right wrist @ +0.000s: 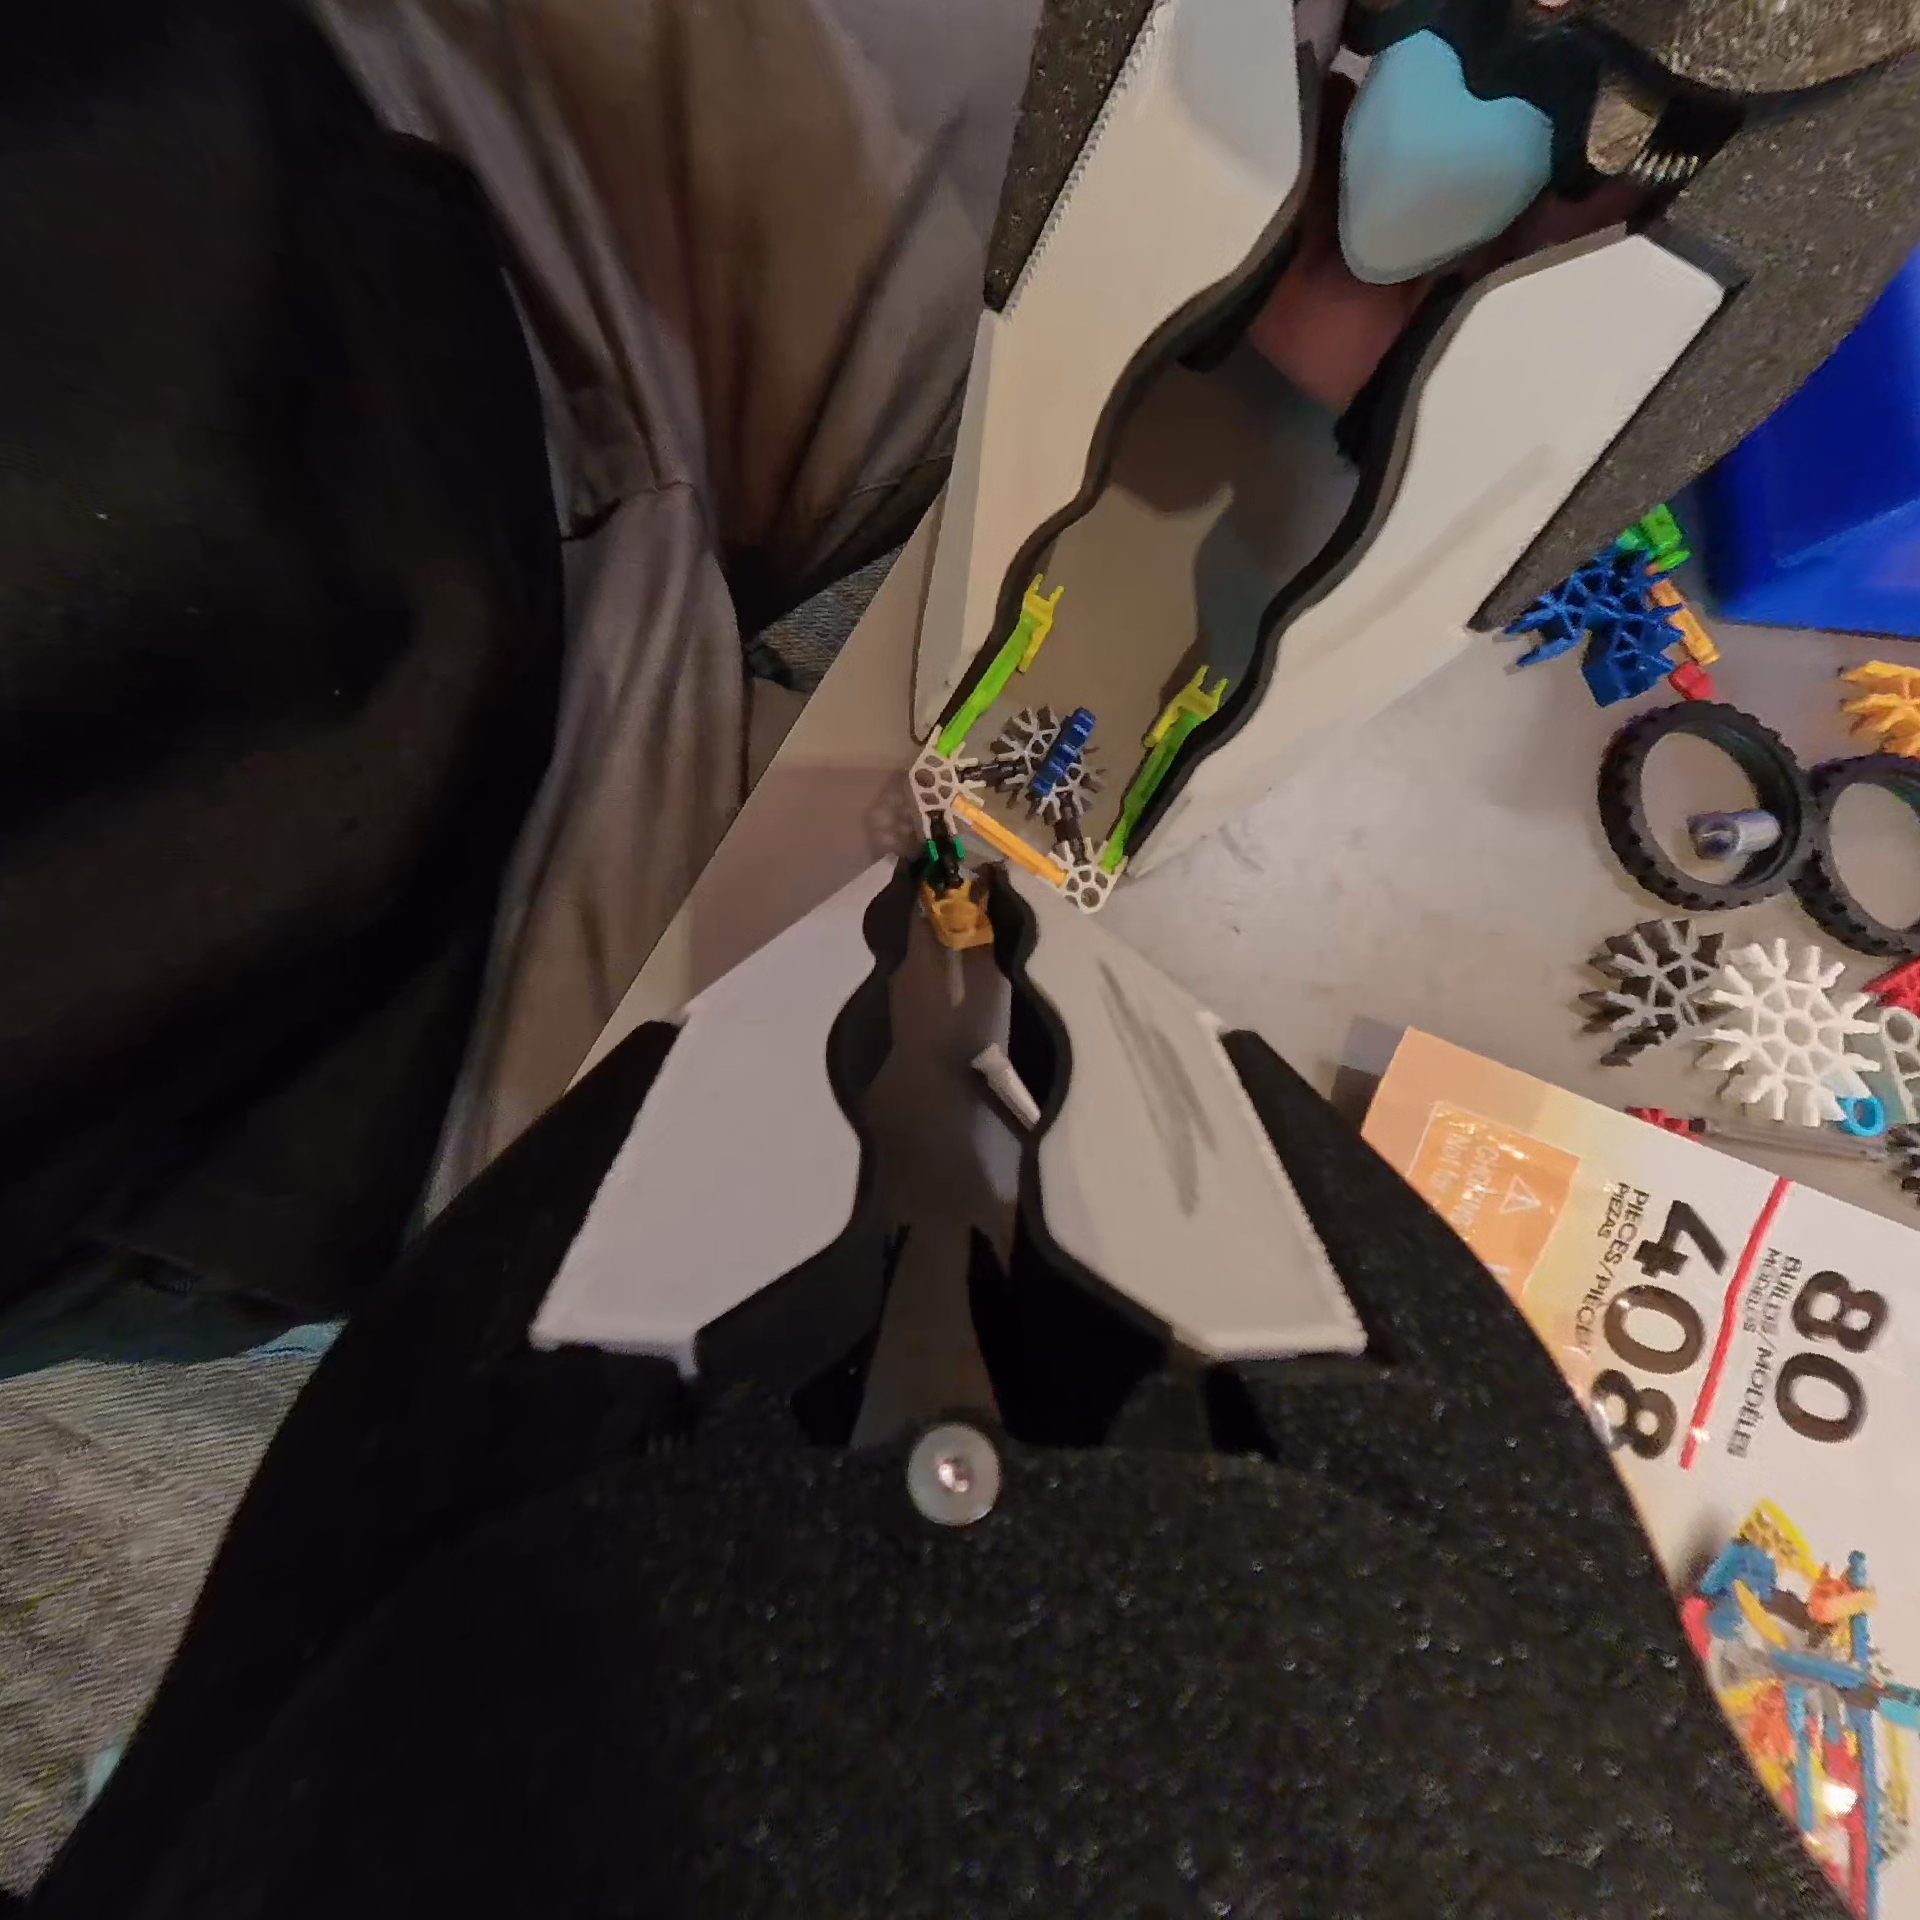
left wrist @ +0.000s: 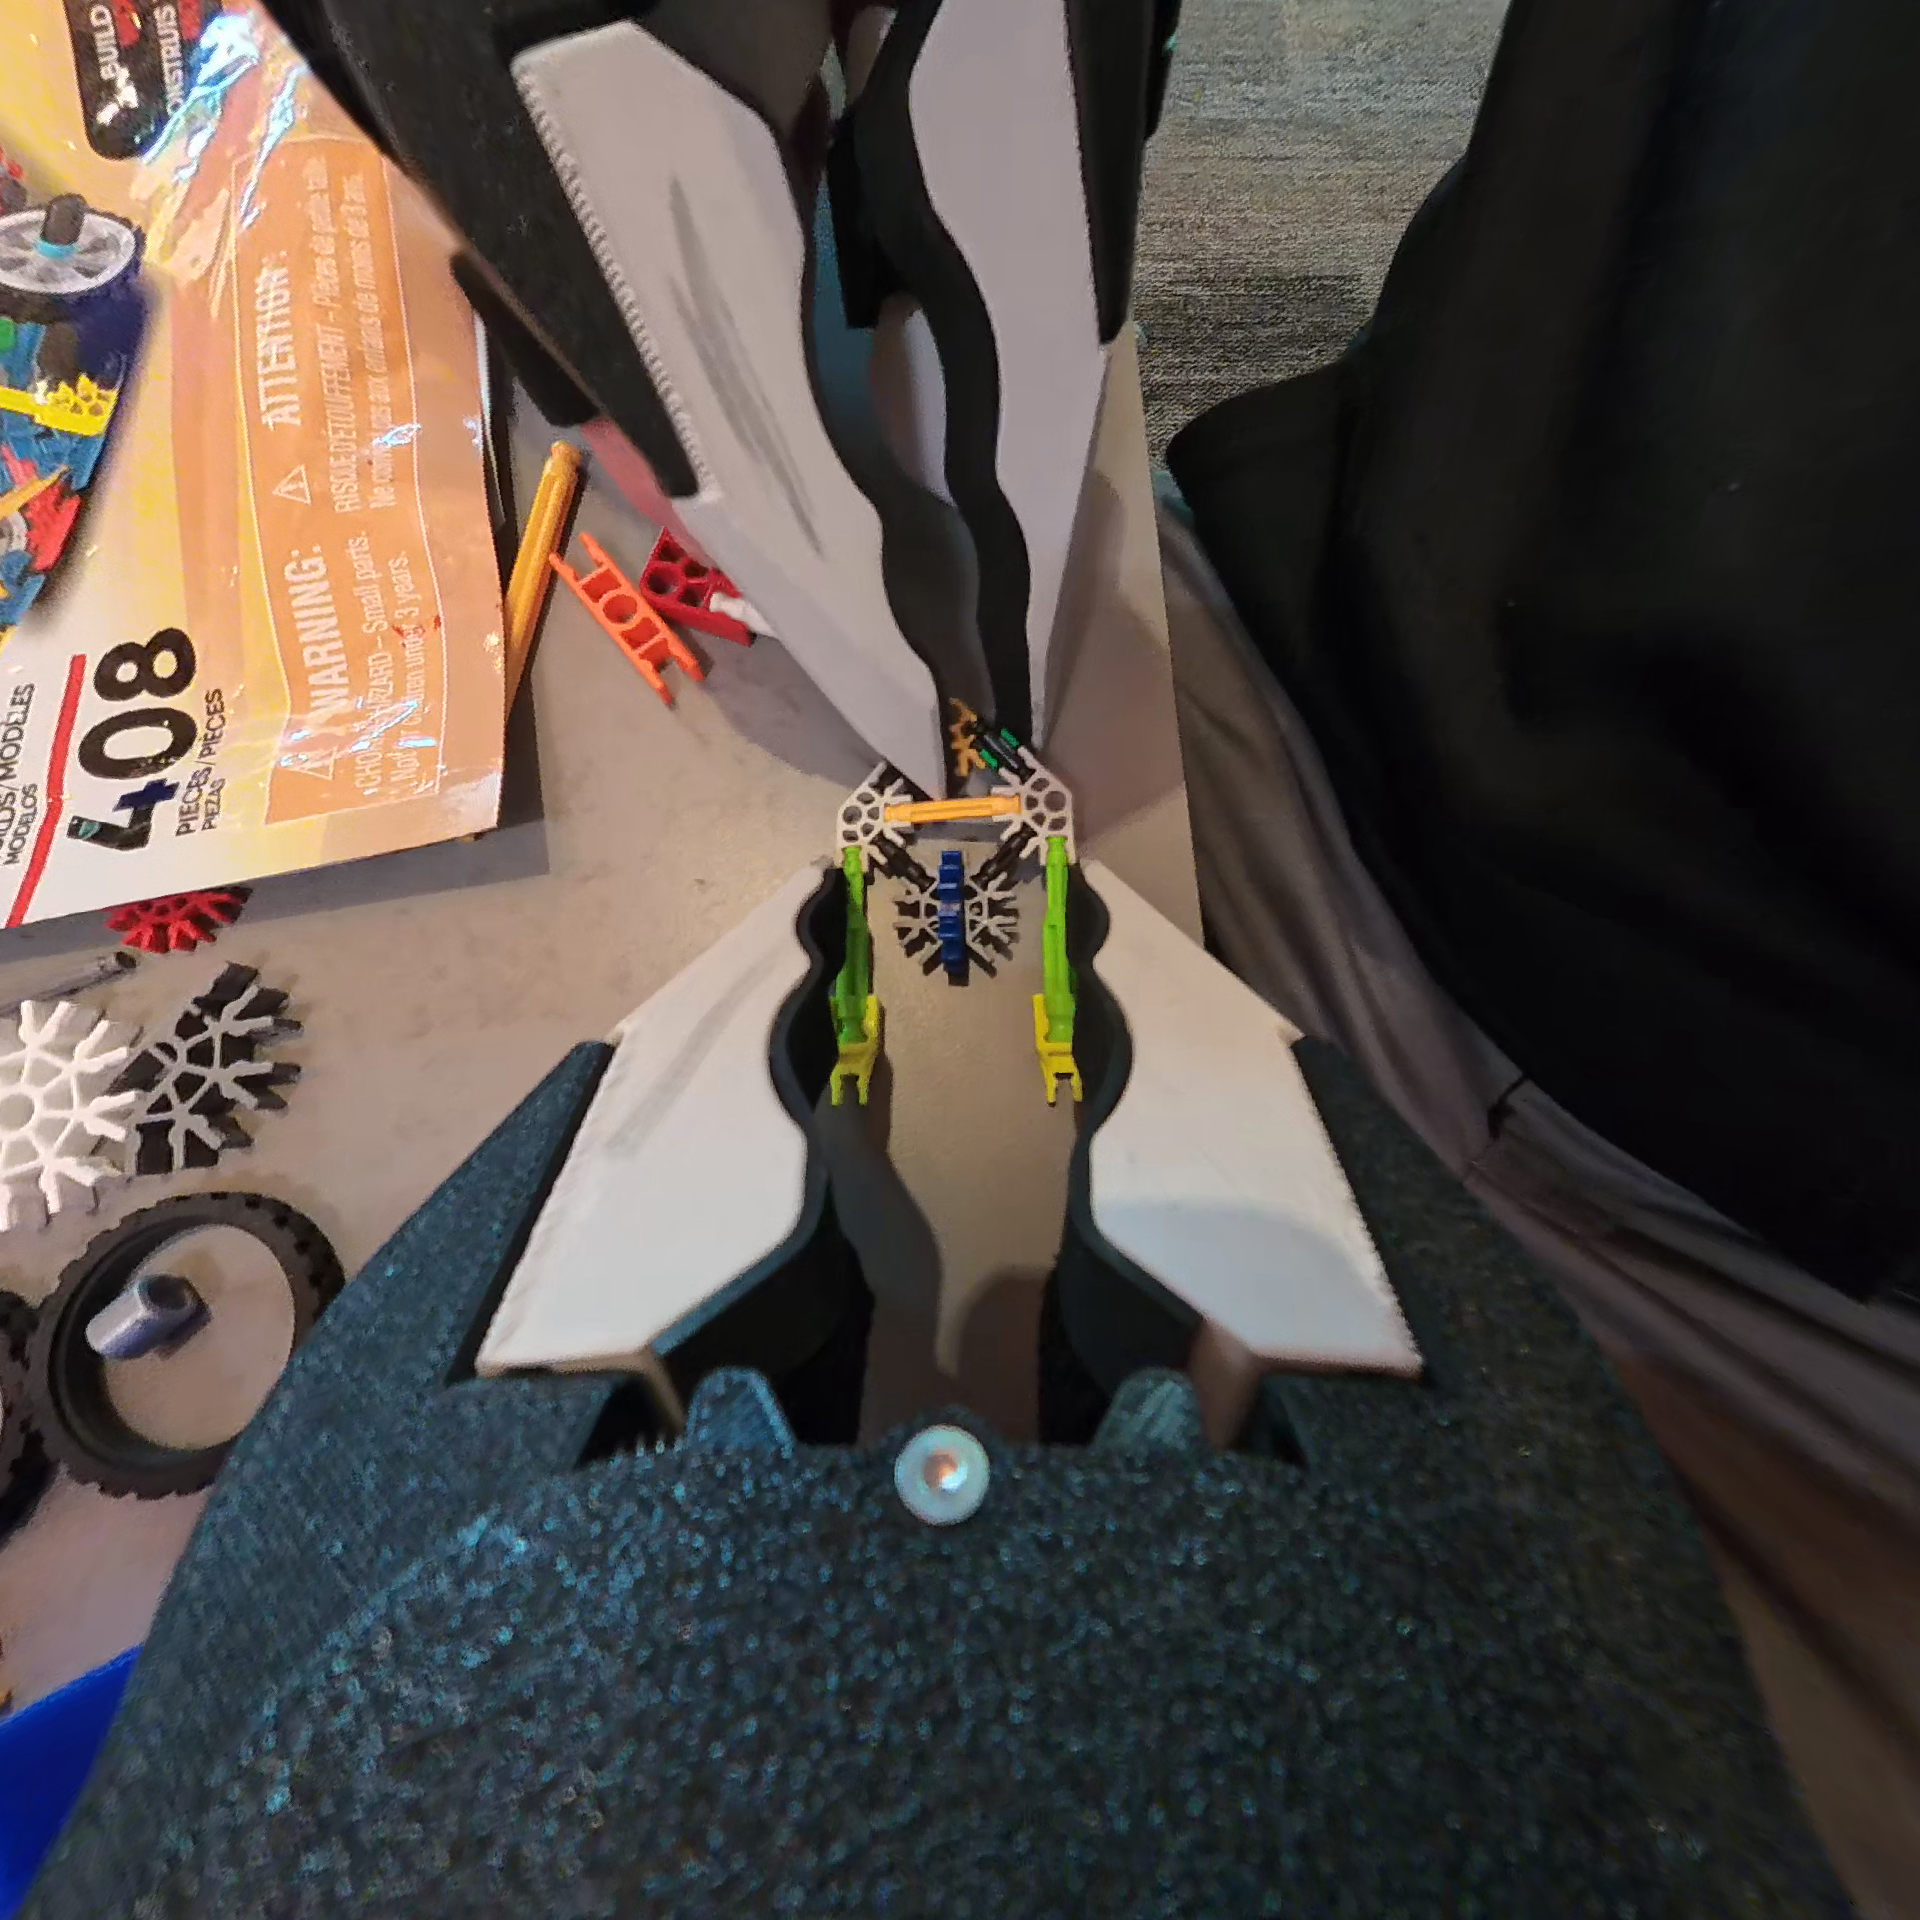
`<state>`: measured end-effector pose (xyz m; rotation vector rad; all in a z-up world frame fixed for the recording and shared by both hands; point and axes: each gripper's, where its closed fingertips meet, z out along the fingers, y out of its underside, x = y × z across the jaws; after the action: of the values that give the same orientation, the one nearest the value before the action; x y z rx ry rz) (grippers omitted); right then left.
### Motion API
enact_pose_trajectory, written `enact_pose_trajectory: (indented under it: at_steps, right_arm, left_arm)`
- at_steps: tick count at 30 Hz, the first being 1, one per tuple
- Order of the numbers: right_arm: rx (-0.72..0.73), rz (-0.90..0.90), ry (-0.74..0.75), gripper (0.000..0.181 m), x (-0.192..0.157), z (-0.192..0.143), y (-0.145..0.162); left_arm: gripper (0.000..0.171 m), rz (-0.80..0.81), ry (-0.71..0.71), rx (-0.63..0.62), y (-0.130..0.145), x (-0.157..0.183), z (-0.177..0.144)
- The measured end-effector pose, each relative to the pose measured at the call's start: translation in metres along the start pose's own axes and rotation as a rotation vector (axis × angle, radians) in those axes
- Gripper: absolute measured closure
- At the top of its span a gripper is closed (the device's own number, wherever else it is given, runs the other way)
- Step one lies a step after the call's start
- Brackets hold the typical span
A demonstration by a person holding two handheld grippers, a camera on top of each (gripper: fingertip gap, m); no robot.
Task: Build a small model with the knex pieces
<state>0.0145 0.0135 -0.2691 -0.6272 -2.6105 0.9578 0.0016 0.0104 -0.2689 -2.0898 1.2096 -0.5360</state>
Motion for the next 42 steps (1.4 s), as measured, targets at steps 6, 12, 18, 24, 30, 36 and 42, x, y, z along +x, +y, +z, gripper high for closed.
enact_pose_trajectory:
  at_steps: [6,12,18,24,30,36,42]
  right_arm:
    - [-0.005,-0.032,0.118,0.161,0.0021,-0.0029,-0.0001]
    - [0.028,-0.061,0.175,0.158,0.0011,-0.0078,-0.005]
    - [-0.021,-0.169,0.249,0.168,-0.0004,-0.0068,-0.0022]
    - [-0.067,-0.234,0.31,0.169,-0.0001,-0.0056,-0.001]
    - [-0.093,-0.232,0.323,0.17,-0.0015,-0.0051,-0.0009]
    - [-0.122,-0.23,0.33,0.173,-0.0027,-0.0045,-0.0006]
    - [-0.133,-0.218,0.32,0.173,-0.0026,-0.0044,-0.0007]
  left_arm:
    - [0.131,-0.019,-0.011,0.006,-0.0003,-0.0031,-0.0009]
    - [0.13,-0.009,-0.03,-0.002,-0.0002,-0.0038,-0.0003]
    - [0.131,-0.008,-0.026,-0.005,-0.0002,-0.0034,0.0002]
    - [0.131,-0.005,-0.033,-0.006,-0.0001,-0.0035,0.0007]
    - [0.131,-0.002,-0.036,-0.008,-0.0008,-0.0025,0.0018]
    - [0.131,0.003,-0.034,-0.008,-0.0015,-0.0015,0.003]
    - [0.131,0.002,-0.029,-0.01,-0.0014,-0.0017,0.0027]
